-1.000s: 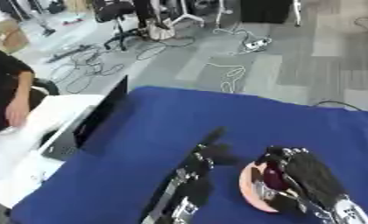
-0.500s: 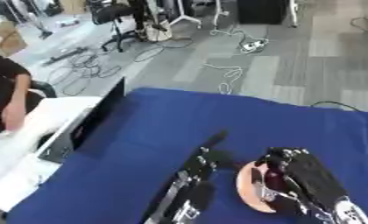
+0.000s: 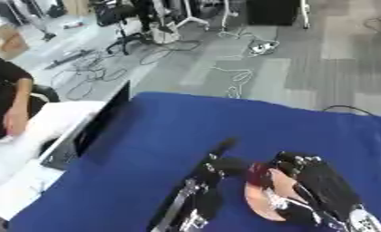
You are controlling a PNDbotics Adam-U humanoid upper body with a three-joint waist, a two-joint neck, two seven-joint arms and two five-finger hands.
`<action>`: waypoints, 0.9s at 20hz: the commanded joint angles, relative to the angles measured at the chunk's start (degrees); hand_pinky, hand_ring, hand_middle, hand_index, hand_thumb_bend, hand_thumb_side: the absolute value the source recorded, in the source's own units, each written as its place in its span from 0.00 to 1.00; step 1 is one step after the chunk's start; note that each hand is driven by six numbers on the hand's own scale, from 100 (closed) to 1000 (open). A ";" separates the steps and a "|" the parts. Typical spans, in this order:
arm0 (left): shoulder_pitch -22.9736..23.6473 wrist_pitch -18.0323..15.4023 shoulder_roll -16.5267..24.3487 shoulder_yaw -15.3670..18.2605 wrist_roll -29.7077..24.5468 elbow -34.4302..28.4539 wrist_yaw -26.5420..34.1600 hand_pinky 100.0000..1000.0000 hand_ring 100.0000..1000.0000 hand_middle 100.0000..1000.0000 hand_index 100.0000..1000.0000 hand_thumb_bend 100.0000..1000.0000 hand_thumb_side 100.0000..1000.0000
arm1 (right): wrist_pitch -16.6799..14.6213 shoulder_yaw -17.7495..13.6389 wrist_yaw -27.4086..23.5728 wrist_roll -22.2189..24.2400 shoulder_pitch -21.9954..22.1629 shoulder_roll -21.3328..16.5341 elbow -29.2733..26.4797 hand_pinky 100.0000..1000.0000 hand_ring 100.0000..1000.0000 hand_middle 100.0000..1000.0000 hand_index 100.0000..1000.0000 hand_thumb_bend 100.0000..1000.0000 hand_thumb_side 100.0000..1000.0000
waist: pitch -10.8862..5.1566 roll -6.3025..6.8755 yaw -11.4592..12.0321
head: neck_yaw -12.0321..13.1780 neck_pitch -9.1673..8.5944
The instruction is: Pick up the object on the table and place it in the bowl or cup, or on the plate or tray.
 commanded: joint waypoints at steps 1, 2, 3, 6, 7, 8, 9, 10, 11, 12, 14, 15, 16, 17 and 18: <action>-0.02 -0.10 -0.07 0.09 -0.16 -1.20 -0.42 1.00 0.74 1.00 0.81 0.30 0.82 | 0.00 -0.13 0.40 0.43 -0.65 -0.08 -1.21 0.45 0.62 0.60 0.73 0.00 0.87 | -0.83 0.10 0.15 | 0.63 -0.33; 0.02 -0.10 -0.08 0.10 -0.16 -1.20 -0.44 1.00 0.74 1.00 0.81 0.30 0.82 | 0.02 -0.14 0.44 0.55 -0.63 -0.07 -1.20 0.46 0.62 0.60 0.73 0.00 0.87 | -0.83 0.12 0.15 | 0.62 -0.31; 0.05 -0.11 -0.09 0.10 -0.16 -1.20 -0.45 1.00 0.74 1.00 0.81 0.30 0.82 | 0.03 -0.14 0.46 0.66 -0.62 -0.07 -1.20 0.46 0.62 0.60 0.73 0.00 0.87 | -0.85 0.14 0.14 | 0.60 -0.28; 0.17 -0.12 -0.10 0.13 -0.14 -1.20 -0.48 1.00 0.74 1.00 0.81 0.30 0.82 | 0.21 -0.21 0.58 0.84 -0.66 -0.07 -1.24 0.46 0.62 0.60 0.73 0.00 0.88 | -0.91 0.19 0.05 | 0.54 -0.23; 0.21 -0.12 -0.11 0.13 -0.14 -1.20 -0.49 1.00 0.73 1.00 0.81 0.30 0.82 | 0.42 -0.24 0.67 0.86 -0.68 -0.08 -1.27 0.46 0.62 0.60 0.73 0.00 0.88 | -0.93 0.20 0.01 | 0.52 -0.21; 0.24 -0.12 -0.12 0.13 -0.14 -1.20 -0.50 1.00 0.73 1.00 0.81 0.30 0.82 | 0.65 -0.27 0.76 0.84 -0.69 -0.08 -1.32 0.46 0.62 0.60 0.73 0.00 0.88 | -0.94 0.22 -0.02 | 0.50 -0.21; 0.27 -0.13 -0.12 0.13 -0.14 -1.20 -0.51 1.00 0.73 1.00 0.81 0.30 0.82 | 0.84 -0.27 0.83 0.82 -0.69 -0.09 -1.36 0.46 0.62 0.60 0.73 0.00 0.88 | -0.95 0.24 -0.04 | 0.49 -0.21; 0.30 -0.13 -0.13 0.14 -0.13 -1.20 -0.53 1.00 0.73 1.00 0.81 0.30 0.82 | 1.01 -0.26 0.89 0.79 -0.69 -0.09 -1.40 0.46 0.62 0.60 0.73 0.00 0.88 | -0.97 0.27 -0.06 | 0.46 -0.20; 0.33 -0.13 -0.13 0.14 -0.12 -1.20 -0.54 1.00 0.73 1.00 0.81 0.30 0.82 | 1.13 -0.25 0.95 0.77 -0.68 -0.08 -1.44 0.46 0.62 0.60 0.73 0.00 0.88 | -0.98 0.29 -0.08 | 0.45 -0.19; 0.37 -0.14 -0.14 0.14 -0.12 -1.20 -0.54 1.00 0.73 1.00 0.81 0.30 0.82 | 1.23 -0.24 1.01 0.75 -0.67 -0.08 -1.50 0.46 0.62 0.60 0.74 0.00 0.88 | -1.00 0.33 -0.11 | 0.43 -0.19; 0.45 -0.14 -0.16 0.14 -0.12 -1.20 -0.56 1.00 0.73 1.00 0.81 0.30 0.82 | 1.39 -0.24 1.23 0.70 -0.69 -0.11 -1.70 0.46 0.62 0.61 0.74 0.00 0.88 | -1.06 0.38 -0.14 | 0.40 -0.17; 0.50 -0.14 -0.17 0.15 -0.12 -1.20 -0.55 1.00 0.73 1.00 0.81 0.30 0.82 | 1.47 -0.28 1.35 0.67 -0.72 -0.14 -1.88 0.46 0.63 0.61 0.74 0.00 0.88 | -1.10 0.42 -0.17 | 0.41 -0.16; 0.59 -0.14 -0.17 0.16 -0.10 -1.20 -0.55 1.00 0.73 1.00 0.81 0.30 0.82 | 1.65 -0.40 1.56 0.62 -0.85 -0.23 -2.26 0.47 0.63 0.62 0.74 0.00 0.89 | -1.19 0.46 -0.26 | 0.42 -0.13; 0.64 -0.14 -0.16 0.18 -0.09 -1.20 -0.54 1.00 0.73 1.00 0.81 0.30 0.82 | 1.86 -0.50 1.76 0.62 -0.97 -0.32 -2.66 0.48 0.64 0.63 0.75 0.00 0.89 | -1.27 0.49 -0.36 | 0.43 -0.12; 0.70 -0.14 -0.10 0.21 -0.08 -1.20 -0.53 1.00 0.73 1.00 0.81 0.30 0.82 | 2.20 -0.71 1.89 0.62 -1.24 -0.48 -3.25 0.48 0.63 0.63 0.75 0.00 0.89 | -1.40 0.51 -0.58 | 0.46 -0.11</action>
